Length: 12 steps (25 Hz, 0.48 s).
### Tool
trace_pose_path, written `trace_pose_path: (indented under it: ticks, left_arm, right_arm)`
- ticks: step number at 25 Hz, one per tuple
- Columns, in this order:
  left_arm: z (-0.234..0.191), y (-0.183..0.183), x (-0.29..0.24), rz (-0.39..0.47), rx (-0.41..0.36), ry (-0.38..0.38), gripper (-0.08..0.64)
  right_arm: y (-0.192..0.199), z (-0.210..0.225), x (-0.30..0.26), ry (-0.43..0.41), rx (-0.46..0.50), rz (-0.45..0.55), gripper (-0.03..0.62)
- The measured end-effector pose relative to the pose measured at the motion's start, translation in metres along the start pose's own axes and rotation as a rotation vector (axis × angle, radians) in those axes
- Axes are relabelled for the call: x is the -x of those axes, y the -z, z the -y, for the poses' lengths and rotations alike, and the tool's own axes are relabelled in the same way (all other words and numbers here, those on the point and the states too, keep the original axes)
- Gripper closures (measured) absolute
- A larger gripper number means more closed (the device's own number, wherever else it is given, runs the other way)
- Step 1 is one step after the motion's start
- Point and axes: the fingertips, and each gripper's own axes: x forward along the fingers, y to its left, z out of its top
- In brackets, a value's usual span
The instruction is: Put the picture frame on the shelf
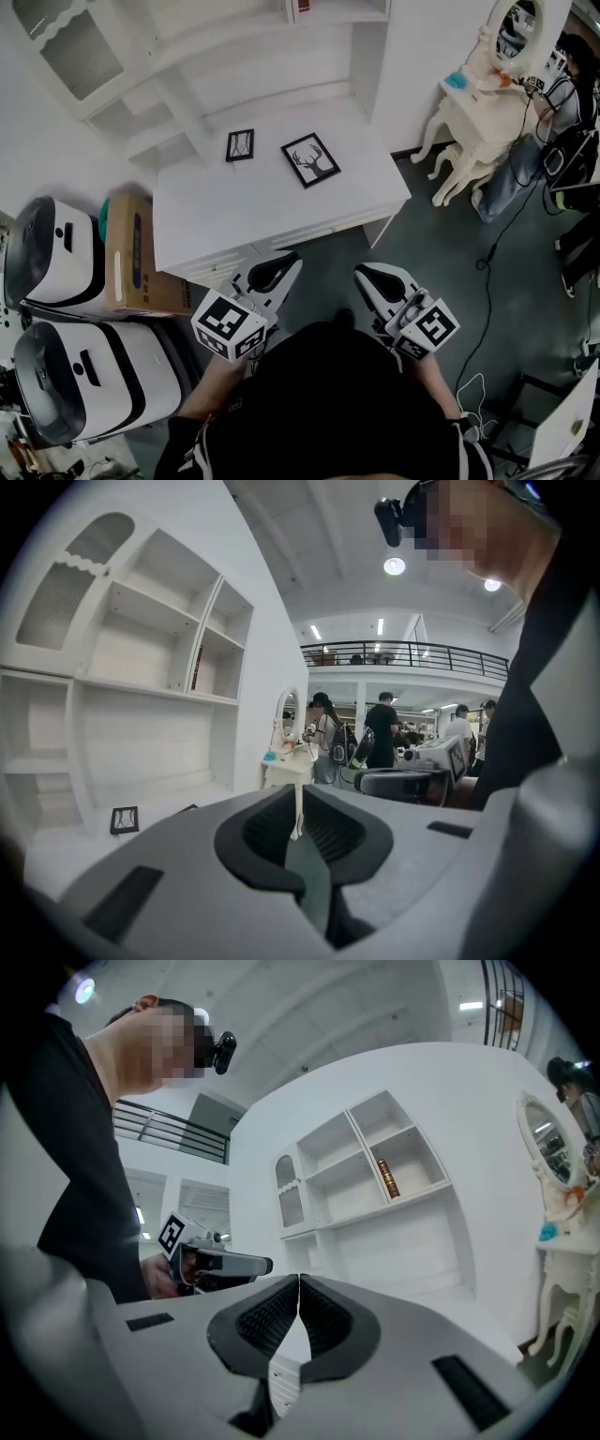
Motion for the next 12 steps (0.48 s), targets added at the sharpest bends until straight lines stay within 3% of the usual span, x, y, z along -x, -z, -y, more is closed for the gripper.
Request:
trace_pose_path:
  ticks: [12]
  left_arm:
    - [-0.066,-0.016,-0.13,-0.016,0.078,-0.037,0.531]
  right_arm:
    - [0.004,0.122,-0.036,-0.083,-0.079,-0.096,0.574]
